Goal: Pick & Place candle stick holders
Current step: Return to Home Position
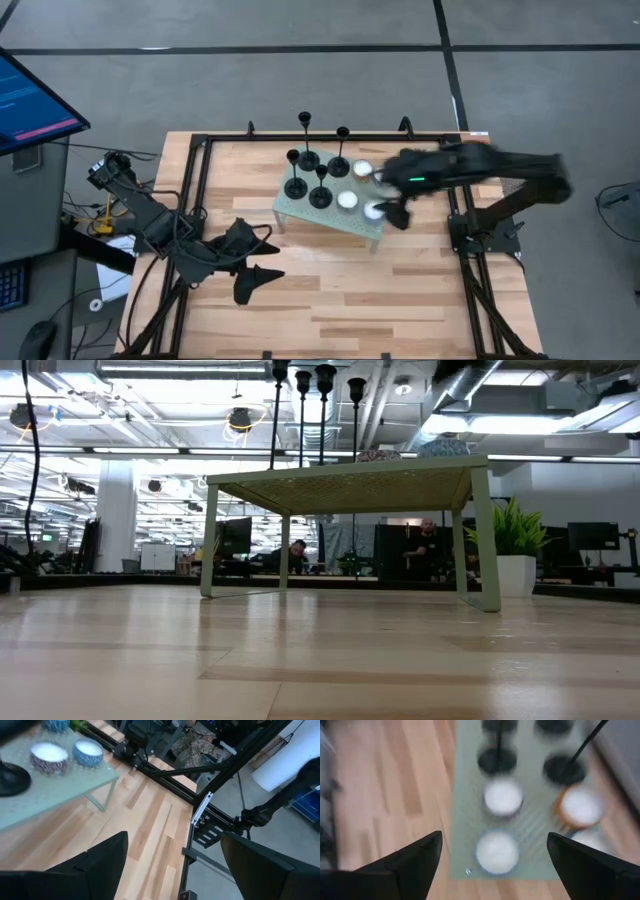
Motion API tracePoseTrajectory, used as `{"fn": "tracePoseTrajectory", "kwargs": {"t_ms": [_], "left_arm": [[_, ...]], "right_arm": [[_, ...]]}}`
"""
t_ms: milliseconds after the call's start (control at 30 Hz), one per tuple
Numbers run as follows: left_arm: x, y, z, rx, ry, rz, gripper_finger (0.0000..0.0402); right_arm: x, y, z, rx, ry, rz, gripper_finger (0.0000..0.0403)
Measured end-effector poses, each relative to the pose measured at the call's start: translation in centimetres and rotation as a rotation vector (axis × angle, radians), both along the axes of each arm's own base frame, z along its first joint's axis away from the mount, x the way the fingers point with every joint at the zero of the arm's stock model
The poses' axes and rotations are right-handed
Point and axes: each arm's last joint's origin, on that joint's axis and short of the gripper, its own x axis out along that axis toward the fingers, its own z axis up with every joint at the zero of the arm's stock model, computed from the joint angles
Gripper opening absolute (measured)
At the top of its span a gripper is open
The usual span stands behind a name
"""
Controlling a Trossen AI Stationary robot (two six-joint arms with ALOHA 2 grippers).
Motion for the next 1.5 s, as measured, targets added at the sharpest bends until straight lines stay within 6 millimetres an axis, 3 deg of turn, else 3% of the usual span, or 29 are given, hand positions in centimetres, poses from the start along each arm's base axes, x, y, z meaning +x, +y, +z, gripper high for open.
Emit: {"fn": "tracePoseTrajectory", "kwargs": {"t_ms": [167, 267, 400, 533, 733, 1000, 1233, 1367, 1500], "left_arm": [[-2.1, 2.0, 1.7, 0.022, -0.087, -0.010, 0.0320], [-3.8, 3.4, 2.7, 0.175, -0.150, -0.088, 0.0320], [-5.9, 5.1, 3.6, 0.374, -0.231, -0.167, 0.0320], [-7.3, 6.4, 4.2, 0.410, -0.281, -0.157, 0.0320], [-10.3, 9.1, 5.0, 0.282, -0.377, -0.166, 0.0320], [-13.5, 11.7, 4.7, 0.112, -0.500, -0.221, 0.0320], [-13.8, 12.1, 0.7, 0.047, -0.536, -0.174, 0.0320], [-13.9, 12.2, -2.1, 0.070, -0.598, -0.172, 0.0320], [-14.2, 12.5, -4.7, 0.076, -0.690, -0.144, 0.0320]], "right_arm": [[-8.4, 0.8, 5.6, -0.130, -0.383, -0.055, 0.0341], [-13.7, 0.4, 7.3, -0.129, -0.562, -0.104, 0.0337], [-18.7, -0.7, 7.1, -0.057, -0.708, -0.173, 0.0334], [-21.9, -1.8, 5.1, -0.008, -0.792, -0.211, 0.0336], [-22.2, -2.0, 0.9, -0.007, -0.838, -0.219, 0.0334], [-22.0, -1.9, -1.9, 0.019, -0.924, -0.220, 0.0334], [-20.5, -1.2, -4.4, 0.021, -0.848, -0.189, 0.0337], [-19.8, -1.0, -5.3, 0.028, -0.898, -0.192, 0.0338], [-20.4, -1.2, -6.2, 0.086, -1.018, -0.185, 0.0336]]}}
